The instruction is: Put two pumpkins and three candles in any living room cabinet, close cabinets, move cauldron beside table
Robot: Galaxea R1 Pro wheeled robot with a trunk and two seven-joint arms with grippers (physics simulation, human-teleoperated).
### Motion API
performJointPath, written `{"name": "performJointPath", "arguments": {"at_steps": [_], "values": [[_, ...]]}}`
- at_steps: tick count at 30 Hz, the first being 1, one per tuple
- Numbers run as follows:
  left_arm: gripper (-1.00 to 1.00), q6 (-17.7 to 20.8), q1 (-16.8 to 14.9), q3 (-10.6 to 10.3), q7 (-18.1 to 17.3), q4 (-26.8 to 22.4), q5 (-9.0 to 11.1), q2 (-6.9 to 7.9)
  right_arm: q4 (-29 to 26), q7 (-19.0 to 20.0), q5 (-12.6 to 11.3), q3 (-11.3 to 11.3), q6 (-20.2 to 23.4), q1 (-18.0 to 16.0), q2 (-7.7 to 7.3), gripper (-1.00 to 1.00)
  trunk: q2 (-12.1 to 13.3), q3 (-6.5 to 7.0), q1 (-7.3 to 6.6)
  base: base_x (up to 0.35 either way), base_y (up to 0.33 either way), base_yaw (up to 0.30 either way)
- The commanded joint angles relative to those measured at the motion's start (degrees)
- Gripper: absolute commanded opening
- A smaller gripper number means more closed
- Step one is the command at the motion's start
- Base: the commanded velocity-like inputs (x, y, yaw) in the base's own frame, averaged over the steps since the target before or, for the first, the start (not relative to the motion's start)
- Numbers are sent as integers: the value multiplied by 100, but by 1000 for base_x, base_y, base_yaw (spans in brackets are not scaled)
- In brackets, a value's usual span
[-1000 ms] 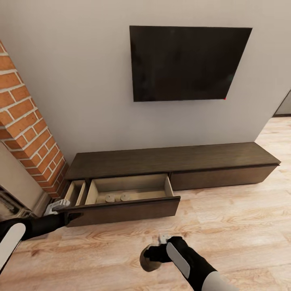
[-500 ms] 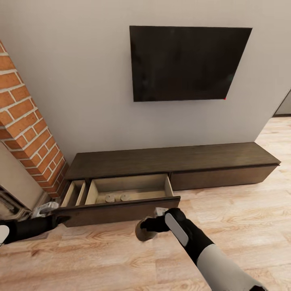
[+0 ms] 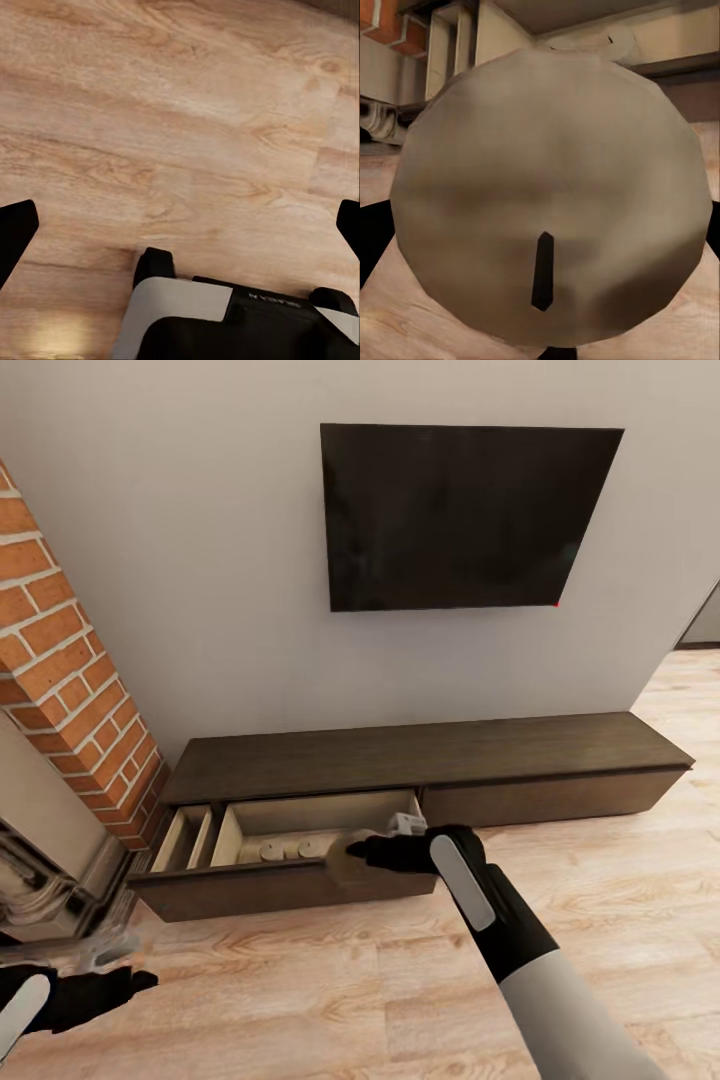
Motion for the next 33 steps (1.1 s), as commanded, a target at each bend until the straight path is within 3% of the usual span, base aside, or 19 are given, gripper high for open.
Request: {"name": "performJointPath", "arguments": {"at_steps": [1, 3, 7, 10, 12, 15, 18, 20, 24, 25, 27, 31, 33], "values": [[100, -468, -5, -93, 20, 367, -432, -272, -37, -63, -77, -35, 8, -4, 0, -100, -3, -5, 0, 0, 0, 0], [100, -1222, -13, -161, 22, 954, -1153, -683, -198, -62, -74, -57, -2, 18, 0, -100, -3, -5, 0, 0, 0, 0], [100, -2112, -85, -202, 25, 1807, -2092, -1352, -616, -60, -79, -64, 15, 37, 0, -100, -3, -5, 0, 0, 0, 0], [100, -2562, -97, -198, 33, 1976, -2579, -1661, -724, -55, -84, -72, 12, 40, 0, -100, -3, -5, 0, 0, 0, 0], [100, -2721, -99, -162, 35, 2018, -2740, -1779, -851, -54, -85, -73, 6, 40, 0, -100, -3, -5, 0, 0, 0, 0], [100, -2893, -95, -119, 34, 2108, -2788, -1827, -909, -49, -81, -74, -4, 40, 0, -100, -3, -5, 0, 0, 0, 0], [100, -3514, -93, -103, 28, 2371, -2755, -1829, -874, -61, -78, -126, -12, 40, 0, -100, -3, -5, 0, 0, 0, 0], [100, -3854, -93, -101, 2, 2467, -2712, -1829, -871, -68, -77, -238, -17, 40, 0, -100, -3, -5, 0, 0, 0, 0], [100, -4056, -76, -124, -219, 2471, -2698, -1788, -897, -73, -71, -640, -110, 40, 0, -100, -3, -5, 0, 58, 37, 0], [100, -4059, -71, -125, -398, 2468, -2700, -1775, -895, -71, -65, -724, -139, 40, 0, -100, -3, -5, 0, 151, 109, 0], [100, -3989, -62, -123, -1105, 2464, -2685, -1669, -875, -85, -48, -837, -174, 40, 0, -100, -3, -5, 0, 74, 49, 0], [100, -3554, -58, -117, -2436, 2463, -2689, -1378, -870, -104, -12, -880, -195, 40, 0, -100, -3, -5, 0, 21, 14, 0], [100, -3466, -58, -116, -2908, 2466, -2694, -1296, -861, -107, -4, -883, -198, 40, 0, -100, -3, -5, 0, 67, 29, 0]]}}
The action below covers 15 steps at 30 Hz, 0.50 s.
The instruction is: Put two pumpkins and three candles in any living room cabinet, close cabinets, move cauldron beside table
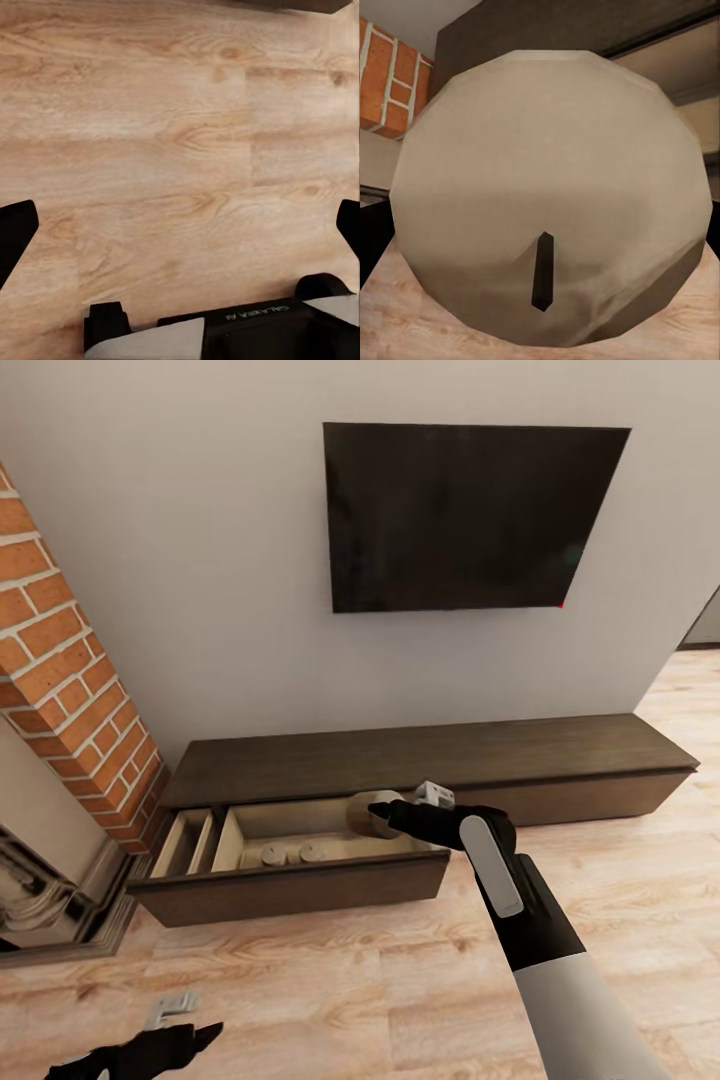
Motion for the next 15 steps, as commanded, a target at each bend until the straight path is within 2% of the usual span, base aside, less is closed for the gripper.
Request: {"name": "performJointPath", "arguments": {"at_steps": [1, 2, 4, 7, 10, 11, 15], "values": [[100, 71, -2, -10, -230, 5, 56, 44, -6, -65, -76, 2, 9, -4, 1, -100, -3, -5, 1, 162, 87, 0], [100, 90, -2, -10, -530, 24, 54, 97, -6, -66, -71, 2, 9, -4, 1, -100, -3, -5, 1, 170, 84, 0], [100, 106, -2, -10, -835, 42, 58, 151, -6, -69, -66, 2, 8, -4, 1, -100, -3, -5, 1, 95, 44, 0], [100, 116, -2, -8, -1057, 56, 64, 191, -6, -82, -54, 8, 8, -4, 3, -100, -3, -5, 1, 105, 72, 0], [100, 118, -2, -6, -1106, 59, 77, 200, 0, -166, -44, 16, 8, -4, 1, -100, -3, -5, 1, 122, 94, 0], [100, 118, -2, -7, -1113, 60, 81, 197, -15, -250, -41, 21, 5, -4, 1, -100, -3, -5, 1, 49, 38, 0], [100, 119, -2, -8, -1132, 62, 94, 202, -82, -1196, -43, 35, -141, -4, 37, -100, -3, -5, 1, 14, 10, 0]]}}
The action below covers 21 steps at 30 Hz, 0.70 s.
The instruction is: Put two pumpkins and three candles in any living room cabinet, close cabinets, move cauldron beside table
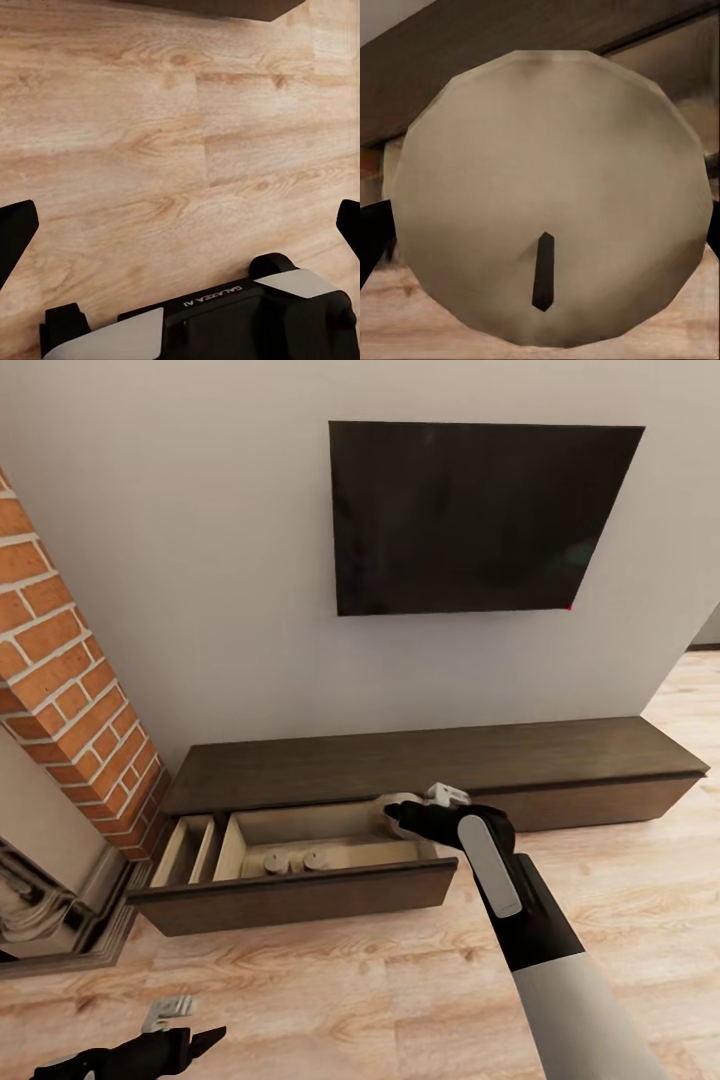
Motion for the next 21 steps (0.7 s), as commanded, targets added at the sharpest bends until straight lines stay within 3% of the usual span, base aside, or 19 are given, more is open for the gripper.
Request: {"name": "performJointPath", "arguments": {"at_steps": [1, 2, 5, 15, 17, 21], "values": [[100, 52, -2, -12, -3, -2, 60, 1, -9, -392, -153, 7, -80, -4, 6, -100, -3, -5, 0, 10, 2, 0], [100, 52, -2, -12, -4, -2, 61, -1, -11, -641, -154, 11, -149, -4, 8, -100, -3, -5, 0, 76, 42, 0], [100, 52, -2, -12, -1, -2, 61, -1, -16, -879, -160, 22, -286, -4, -1, -100, -3, -5, 0, 154, 103, 0], [100, 52, 1, -26, 3, -2, 60, -17, 25, -927, -248, 44, -309, -4, 18, -100, -3, -5, 0, 27, 16, 0], [100, 52, 1, -28, 4, -2, 55, -26, 52, -899, -252, 145, -303, -4, 18, -100, -3, -5, 0, 0, 0, 0], [100, 52, 3, -43, 4, -3, 50, -57, 98, -895, -254, 635, -304, -4, 19, -100, -3, -5, 0, 0, 0, 0]]}}
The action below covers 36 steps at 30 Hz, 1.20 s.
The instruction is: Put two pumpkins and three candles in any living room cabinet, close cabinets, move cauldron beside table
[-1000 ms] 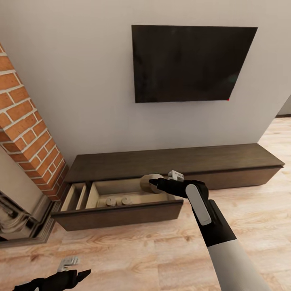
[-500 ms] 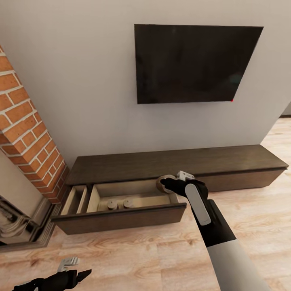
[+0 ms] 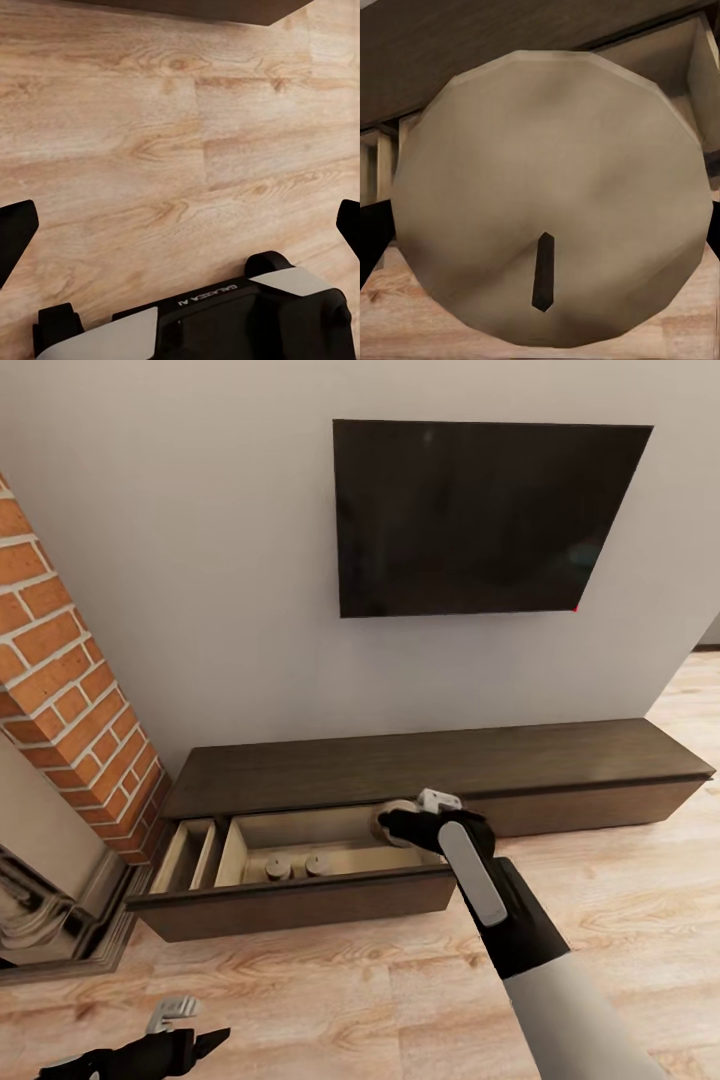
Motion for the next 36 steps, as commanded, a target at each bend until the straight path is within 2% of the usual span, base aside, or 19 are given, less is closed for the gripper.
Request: {"name": "performJointPath", "arguments": {"at_steps": [1, 4, 10, 15, 19, 36], "values": [[100, 50, -2, -17, 0, -5, 61, -1, -3, -80, -6, 68, 13, -5, -1, -100, -3, -5, 0, 0, 0, 0], [100, 50, 1, -35, -1, -5, 65, -26, -17, -111, 21, 161, 15, -5, -1, -100, -3, -5, 0, 0, 0, 0], [100, 50, 2, -52, 0, -3, 60, -70, 111, -161, 18, 195, 166, -5, 5, -100, -3, -5, 0, 0, 0, 0], [100, 49, 2, -55, 0, -3, 48, -86, 828, -233, 34, 207, 300, -18, 23, -100, -3, -5, 0, 0, 0, 0], [100, 50, 2, -54, 0, -3, 52, -83, 1064, -238, 46, 219, 299, -22, 54, -100, -3, -5, 0, 0, 0, 0], [100, 50, 2, -62, 0, -3, 54, -91, 1083, -230, 59, 248, 172, -23, 62, -100, -3, -5, 0, 87, 0, 0]]}}
